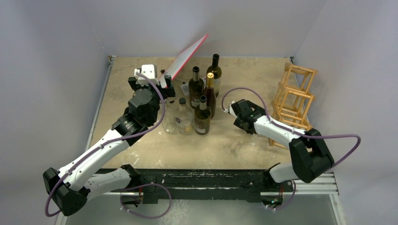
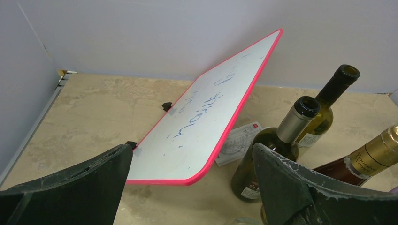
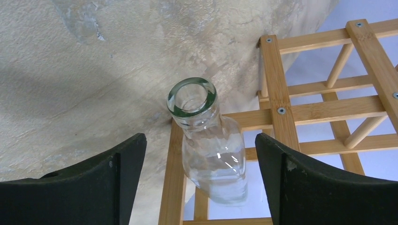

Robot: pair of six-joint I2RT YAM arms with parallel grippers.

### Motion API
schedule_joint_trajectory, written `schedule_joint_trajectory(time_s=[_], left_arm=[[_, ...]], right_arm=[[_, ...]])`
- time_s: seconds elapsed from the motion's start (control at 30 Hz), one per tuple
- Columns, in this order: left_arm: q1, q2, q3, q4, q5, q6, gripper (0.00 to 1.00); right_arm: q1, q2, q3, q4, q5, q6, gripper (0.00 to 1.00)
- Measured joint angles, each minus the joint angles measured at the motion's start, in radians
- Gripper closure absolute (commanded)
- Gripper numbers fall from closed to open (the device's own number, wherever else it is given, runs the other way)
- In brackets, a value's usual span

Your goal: Take the wine bottle off the wine rack

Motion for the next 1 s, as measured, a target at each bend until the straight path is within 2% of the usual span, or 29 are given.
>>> schedule_joint_trajectory(time_s=[0.07,0.37,0.77,1.0], left_arm=[[0.0,0.003,0.0,0.0,0.0,0.0,0.0],[0.0,0.004,0.0,0.0,0.0,0.0,0.0],[0.0,0.004,0.0,0.0,0.0,0.0,0.0],[0.0,0.003,0.0,0.0,0.0,0.0,0.0]], right_arm=[[-0.001,0.001,-0.008,0.005,0.0,-0.005,0.19],[-0.024,0.053,-0.009,0.035,0.015,-0.009,0.26],[-0.041,0.131,-0.009,0.14,0.06,-0.026,0.55],[-0.041,0.131,-0.009,0.15,0.074,-0.064,0.67]])
